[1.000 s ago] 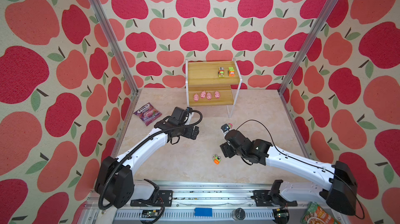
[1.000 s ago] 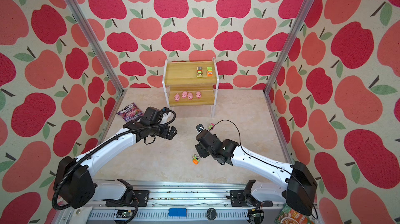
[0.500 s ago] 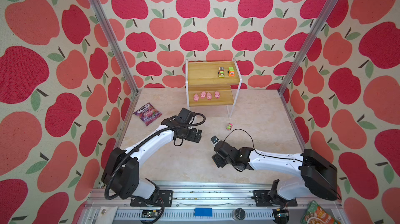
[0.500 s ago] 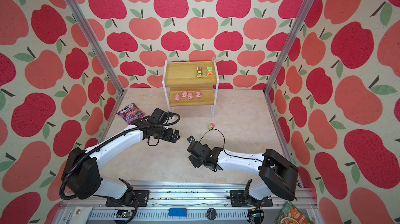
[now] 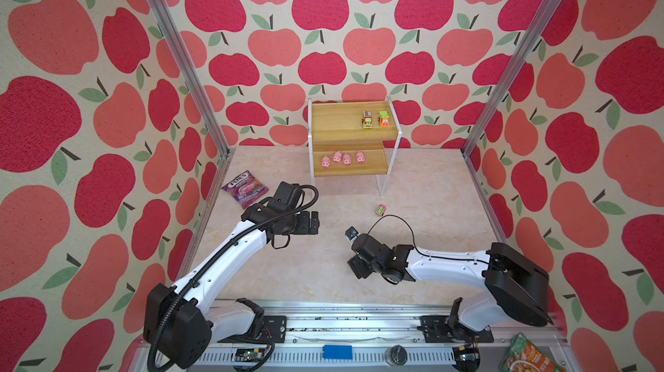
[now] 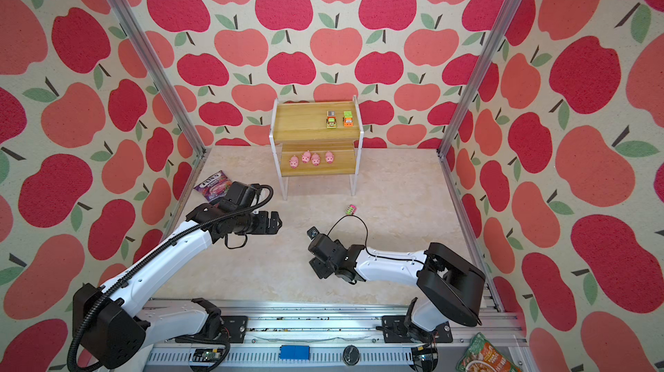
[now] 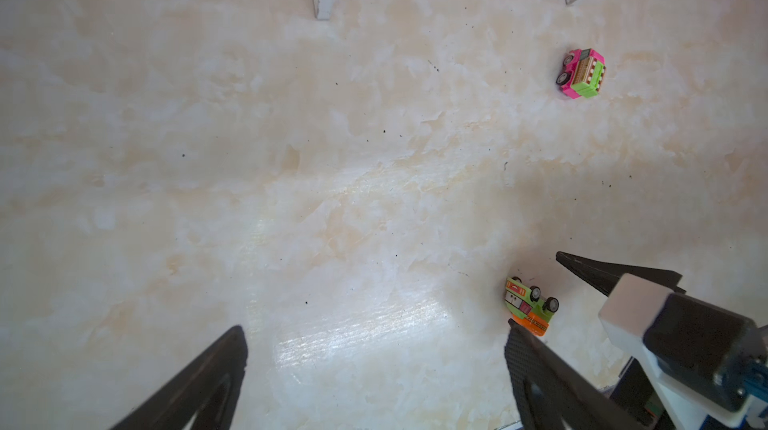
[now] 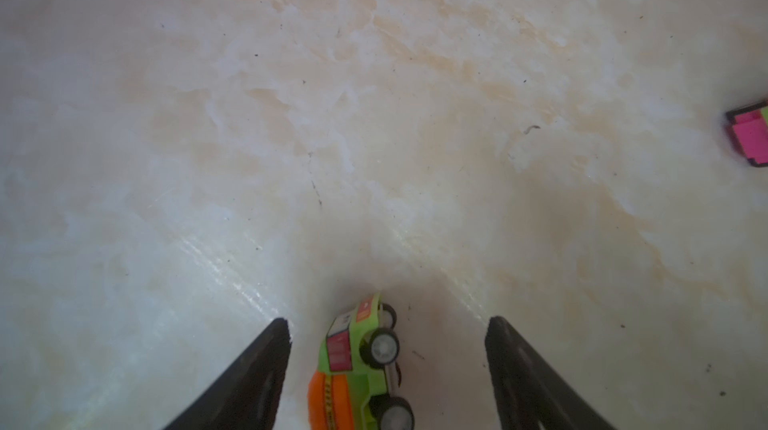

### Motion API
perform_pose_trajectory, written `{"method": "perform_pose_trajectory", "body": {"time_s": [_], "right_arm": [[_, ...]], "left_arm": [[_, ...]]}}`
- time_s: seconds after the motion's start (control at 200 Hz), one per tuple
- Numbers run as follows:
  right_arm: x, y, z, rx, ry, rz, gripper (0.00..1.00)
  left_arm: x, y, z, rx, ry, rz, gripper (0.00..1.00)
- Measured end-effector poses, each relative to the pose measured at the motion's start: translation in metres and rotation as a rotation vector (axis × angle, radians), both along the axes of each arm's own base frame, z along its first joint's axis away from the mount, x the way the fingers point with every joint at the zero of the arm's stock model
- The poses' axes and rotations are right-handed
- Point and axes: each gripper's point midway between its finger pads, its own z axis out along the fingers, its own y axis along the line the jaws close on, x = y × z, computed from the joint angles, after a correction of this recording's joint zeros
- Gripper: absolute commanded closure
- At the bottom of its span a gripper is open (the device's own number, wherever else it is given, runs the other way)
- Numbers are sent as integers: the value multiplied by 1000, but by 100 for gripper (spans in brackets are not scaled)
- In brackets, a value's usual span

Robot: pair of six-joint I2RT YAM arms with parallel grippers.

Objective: Place and organize the plastic toys onto the shelf

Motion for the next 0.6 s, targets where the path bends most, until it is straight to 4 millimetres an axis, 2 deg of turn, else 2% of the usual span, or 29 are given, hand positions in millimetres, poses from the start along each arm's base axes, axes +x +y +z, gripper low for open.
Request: {"method": "perform_pose_trajectory", "body": {"time_s": [0.15,0.365,0.6], "right_arm": [[-1,-1,-7,0,11,-14,24],[-3,-9,-15,-8,22,-41,30],[-8,-15,-21,8,32,-55,49]], "left_arm": [[-4,10,-17,6,42,27,1],[-2,3,-17,-33,36,-9,1],[6,-9,-23,-66,36,-50,1]]}}
